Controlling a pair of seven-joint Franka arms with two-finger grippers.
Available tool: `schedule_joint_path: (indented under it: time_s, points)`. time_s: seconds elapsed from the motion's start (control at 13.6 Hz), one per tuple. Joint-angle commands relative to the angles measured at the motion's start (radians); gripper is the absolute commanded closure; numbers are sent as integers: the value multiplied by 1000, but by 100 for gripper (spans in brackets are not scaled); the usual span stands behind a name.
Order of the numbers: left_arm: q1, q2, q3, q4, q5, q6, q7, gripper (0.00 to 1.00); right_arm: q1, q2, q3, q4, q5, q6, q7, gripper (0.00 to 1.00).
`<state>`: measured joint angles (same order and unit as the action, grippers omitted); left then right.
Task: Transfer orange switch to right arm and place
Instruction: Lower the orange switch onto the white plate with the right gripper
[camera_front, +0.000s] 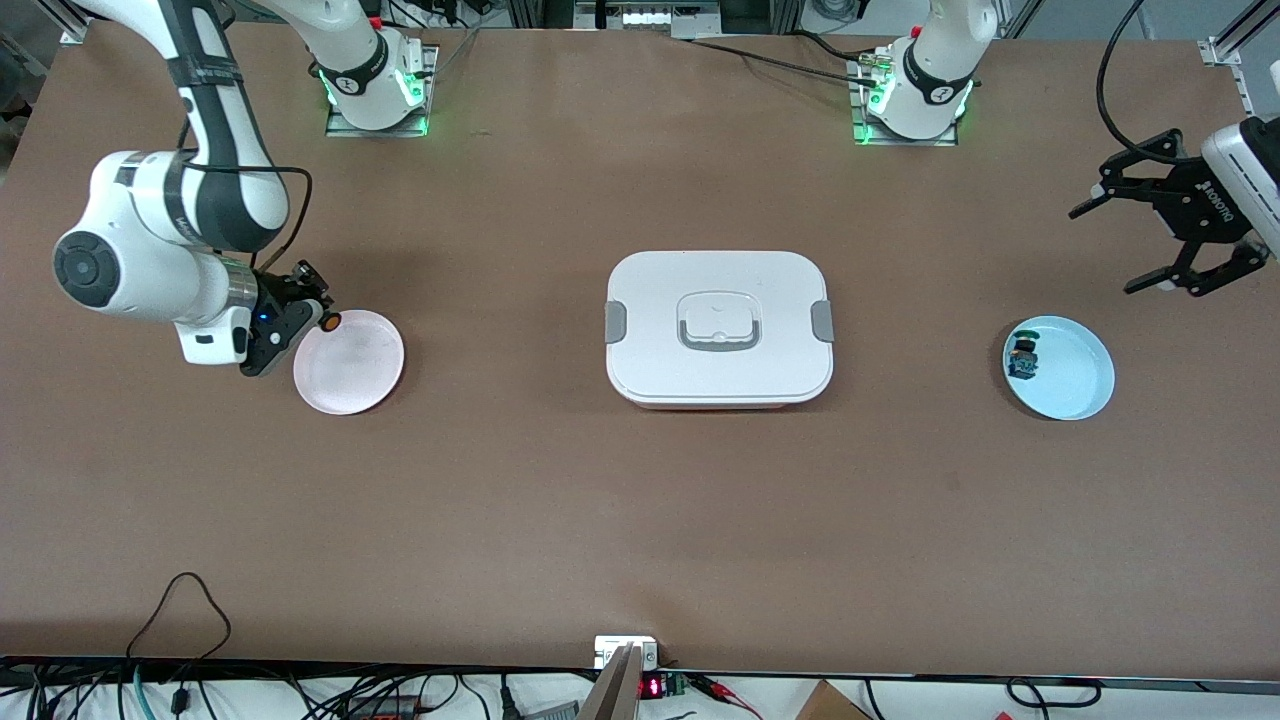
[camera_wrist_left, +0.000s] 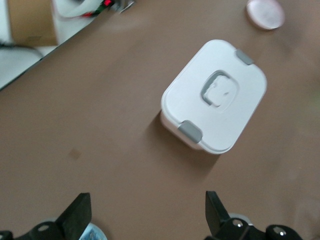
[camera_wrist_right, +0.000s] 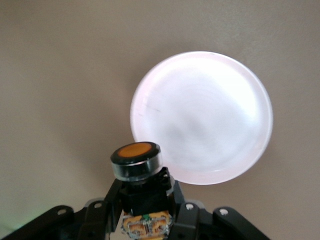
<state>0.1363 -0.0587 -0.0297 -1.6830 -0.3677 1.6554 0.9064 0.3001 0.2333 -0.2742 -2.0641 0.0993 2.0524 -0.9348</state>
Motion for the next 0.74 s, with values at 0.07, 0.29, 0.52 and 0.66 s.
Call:
schedule_joint_path:
  time_s: [0.07, 0.29, 0.52, 0.66]
  points:
    - [-34, 17, 7, 48, 197, 1, -222, 0, 5, 0, 3, -56, -84, 149, -227, 100]
    - [-46, 25, -16, 54, 260, -3, -434, 0, 5, 17, 3, -91, -85, 268, -315, 100]
    - [-46, 25, -53, 65, 282, -44, -680, 0, 31, 38, 3, -100, -85, 311, -317, 100]
    - [-47, 23, -55, 63, 283, -84, -844, 0, 43, 58, 3, -111, -87, 348, -317, 100]
